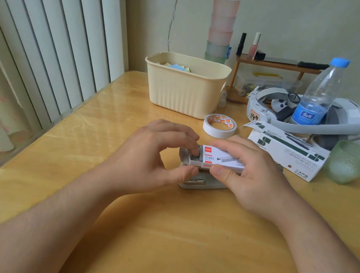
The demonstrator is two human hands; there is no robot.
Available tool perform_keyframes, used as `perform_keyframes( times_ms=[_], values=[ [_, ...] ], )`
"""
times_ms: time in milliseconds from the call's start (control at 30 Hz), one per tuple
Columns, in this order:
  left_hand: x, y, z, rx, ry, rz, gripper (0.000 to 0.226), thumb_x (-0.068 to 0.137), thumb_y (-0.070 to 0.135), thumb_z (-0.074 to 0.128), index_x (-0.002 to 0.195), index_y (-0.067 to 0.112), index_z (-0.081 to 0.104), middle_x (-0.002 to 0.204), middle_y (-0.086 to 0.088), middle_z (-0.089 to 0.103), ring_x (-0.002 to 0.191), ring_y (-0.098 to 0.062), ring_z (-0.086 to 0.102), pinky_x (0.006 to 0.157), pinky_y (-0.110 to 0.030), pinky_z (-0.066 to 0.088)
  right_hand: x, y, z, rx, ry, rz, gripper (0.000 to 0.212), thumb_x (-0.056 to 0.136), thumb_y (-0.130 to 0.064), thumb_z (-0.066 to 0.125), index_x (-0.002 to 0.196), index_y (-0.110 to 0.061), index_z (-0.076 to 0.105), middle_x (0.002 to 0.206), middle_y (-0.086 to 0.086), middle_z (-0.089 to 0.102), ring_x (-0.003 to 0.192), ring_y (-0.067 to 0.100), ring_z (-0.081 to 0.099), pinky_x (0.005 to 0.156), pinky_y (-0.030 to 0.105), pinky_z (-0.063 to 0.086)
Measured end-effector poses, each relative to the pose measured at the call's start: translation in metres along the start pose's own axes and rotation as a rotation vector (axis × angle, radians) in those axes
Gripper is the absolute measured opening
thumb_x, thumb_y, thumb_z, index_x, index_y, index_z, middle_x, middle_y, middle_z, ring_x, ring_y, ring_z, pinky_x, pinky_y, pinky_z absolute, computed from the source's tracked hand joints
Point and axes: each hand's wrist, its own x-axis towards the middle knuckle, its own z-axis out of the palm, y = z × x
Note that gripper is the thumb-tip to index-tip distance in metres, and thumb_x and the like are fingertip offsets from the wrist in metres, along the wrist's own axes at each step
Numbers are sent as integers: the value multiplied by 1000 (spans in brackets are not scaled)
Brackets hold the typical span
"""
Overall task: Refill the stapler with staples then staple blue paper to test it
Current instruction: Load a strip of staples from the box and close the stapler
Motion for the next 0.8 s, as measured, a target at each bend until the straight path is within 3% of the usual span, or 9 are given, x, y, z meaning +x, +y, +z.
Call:
perform_keyframes(
  times_ms=[67,200,400,533,667,733,800],
  values=[
    [0,-1,0,-6,-5,4,28,81,42,81,105,28,78,122,12,71,118,-4,60,97,-27,48,0,0,0,11,-4,-3,47,85,-42,68,130,-28,63,118,-16,60,116,13,52,98,32,43],
    [0,-2,0,5,4,7,30,81,42,82,106,27,77,121,13,70,119,1,58,96,-22,46,0,-1,0,20,-3,-10,46,85,-41,69,129,-29,63,117,-16,59,116,13,52,100,34,42],
    [1,-4,3,-11,-21,28,30,81,37,84,107,26,75,112,17,72,108,-10,66,94,-37,52,0,-1,2,37,-3,-24,48,82,-46,66,128,-33,62,114,-21,58,114,11,54,98,35,44],
    [1,-5,4,-43,-18,-13,29,82,38,83,107,29,73,104,24,71,100,-6,66,83,-26,52,1,-1,2,4,-4,-19,54,80,-50,65,131,-32,61,115,-20,57,116,10,52,101,35,43],
    [0,-4,3,-119,-22,-75,44,78,36,87,116,29,67,108,19,73,103,-6,69,68,-10,47,0,-1,1,-20,-4,-31,54,81,-49,68,132,-31,62,112,-19,58,115,12,51,100,36,42],
    [-1,-4,3,-139,-22,-116,54,76,40,88,124,34,63,110,19,74,95,-12,73,63,-10,46,0,0,0,-30,-9,-29,51,83,-44,71,132,-32,61,114,-18,58,116,12,50,101,33,41],
    [-1,-5,4,-160,-13,-125,58,76,38,89,127,34,63,108,20,74,100,-6,72,66,-12,49,0,0,-1,-62,-5,-29,51,83,-41,75,131,-34,61,116,-19,58,116,10,48,100,23,37]
  ],
)
